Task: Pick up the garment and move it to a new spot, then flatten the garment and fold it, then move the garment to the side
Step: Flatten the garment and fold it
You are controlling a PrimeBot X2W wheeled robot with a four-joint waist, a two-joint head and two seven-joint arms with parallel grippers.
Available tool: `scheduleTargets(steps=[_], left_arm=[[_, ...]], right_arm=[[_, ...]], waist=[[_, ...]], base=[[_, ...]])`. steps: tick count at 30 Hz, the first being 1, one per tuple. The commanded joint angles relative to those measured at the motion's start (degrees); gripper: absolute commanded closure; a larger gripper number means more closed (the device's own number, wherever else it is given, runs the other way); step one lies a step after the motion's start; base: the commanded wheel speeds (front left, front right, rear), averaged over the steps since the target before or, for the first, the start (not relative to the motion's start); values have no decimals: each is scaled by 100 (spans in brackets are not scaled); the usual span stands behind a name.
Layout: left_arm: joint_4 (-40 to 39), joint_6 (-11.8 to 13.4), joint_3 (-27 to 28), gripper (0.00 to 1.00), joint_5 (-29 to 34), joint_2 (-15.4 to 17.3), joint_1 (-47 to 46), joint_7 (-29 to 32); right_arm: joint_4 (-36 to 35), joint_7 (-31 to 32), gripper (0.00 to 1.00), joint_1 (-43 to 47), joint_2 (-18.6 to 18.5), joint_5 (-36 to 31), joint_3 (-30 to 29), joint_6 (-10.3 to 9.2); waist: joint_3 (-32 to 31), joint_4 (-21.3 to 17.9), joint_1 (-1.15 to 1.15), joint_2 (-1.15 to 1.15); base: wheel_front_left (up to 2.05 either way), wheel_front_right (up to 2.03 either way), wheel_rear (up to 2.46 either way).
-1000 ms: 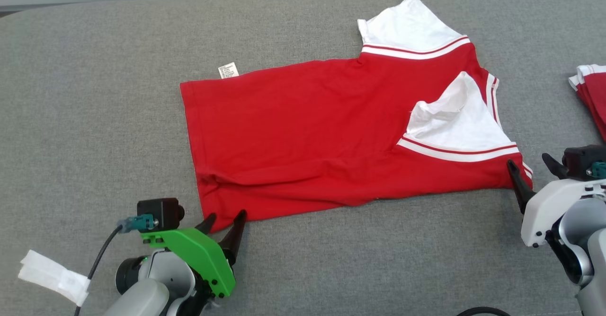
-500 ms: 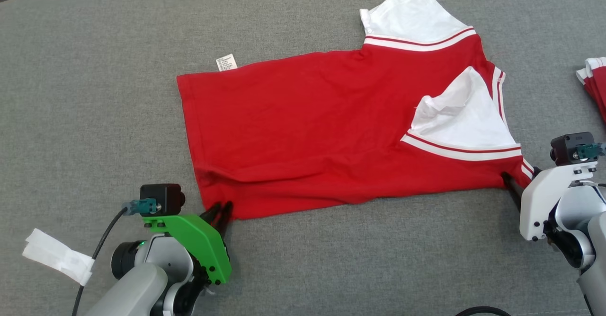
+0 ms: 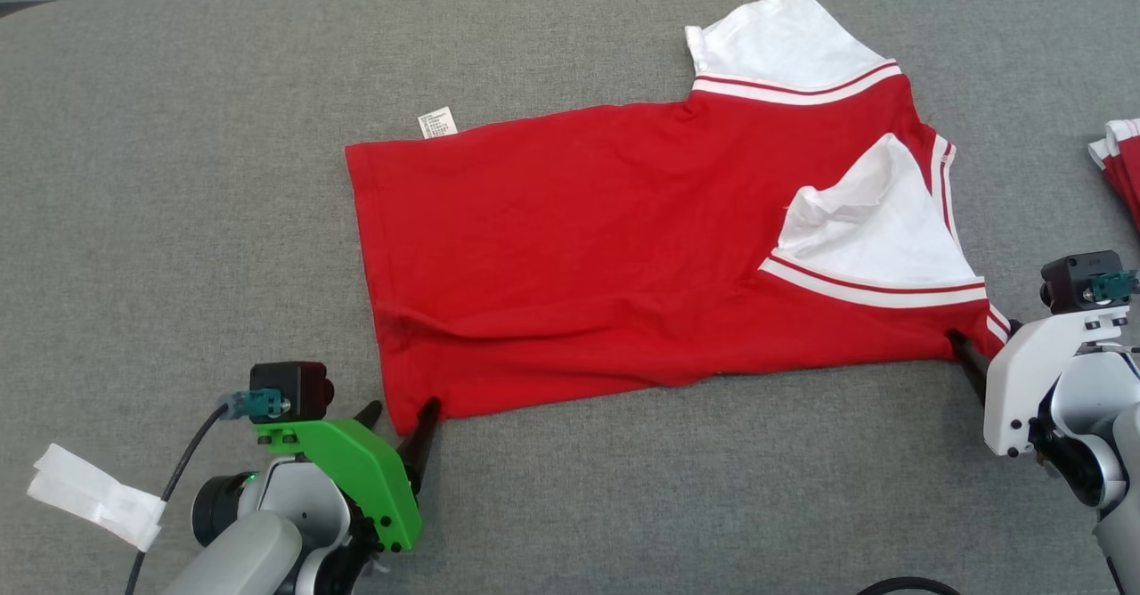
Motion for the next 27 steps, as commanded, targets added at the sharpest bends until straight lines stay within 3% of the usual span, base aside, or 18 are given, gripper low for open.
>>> scheduleTargets(steps=[1, 2, 3, 4, 5, 6, 7, 12, 16, 22, 27], left_arm=[[94, 17, -64, 0, -16, -21, 82, 81], [124, -13, -76, 0, -64, -77, 65, 109], [159, -39, -83, 28, -96, -128, 44, 127], [194, -83, -94, 72, -121, -169, 10, 132], [226, -121, -105, 100, -137, -200, -23, 135], [247, -180, -136, 100, -144, -223, -44, 160], [251, -231, -146, 100, -167, -250, -46, 166], [109, -523, -48, 100, -397, -35, 56, 310], [-392, -641, 96, 100, -640, 406, 214, 573], [-1482, -533, 272, 100, -965, 1115, 716, 904], [-2075, -329, 264, 100, -1104, 1223, 1231, 805]], right_arm=[[33, 40, 7, 83, 48, 44, 60, 1], [39, 42, 10, 84, 59, 53, 69, 1], [41, 61, 15, 88, 66, 70, 96, 1], [35, 81, 26, 88, 74, 101, 142, 1], [16, 79, 60, 87, 83, 156, 190, 2], [-2, 94, 83, 96, 93, 239, 251, 2], [-34, 154, 100, 126, 80, 361, 356, 2], [-200, 361, 100, 253, -217, 959, 567, 1], [-450, 584, 100, 383, -608, 1463, 481, -4], [-874, 1196, 100, 920, -1203, 1931, 157, -5], [-1341, 1408, 100, 1474, -1191, 2195, -101, -4]], waist=[[5, -4, 0, 0], [3, -7, 0, 0], [5, -12, 0, 0], [10, -23, 0, 0], [13, -34, 0, 0], [11, -45, 0, 0], [2, -56, 0, 0], [-109, -118, 0, 0], [-242, -119, 0, 0], [-342, -76, 0, 0], [-251, -64, 0, 0]], base=[[0, 0, 0], [0, 0, 0], [0, 0, 0], [0, 0, 0], [0, 0, 0], [0, 0, 0], [0, 0, 0], [0, 0, 0], [0, 0, 0], [0, 0, 0], [0, 0, 0]])
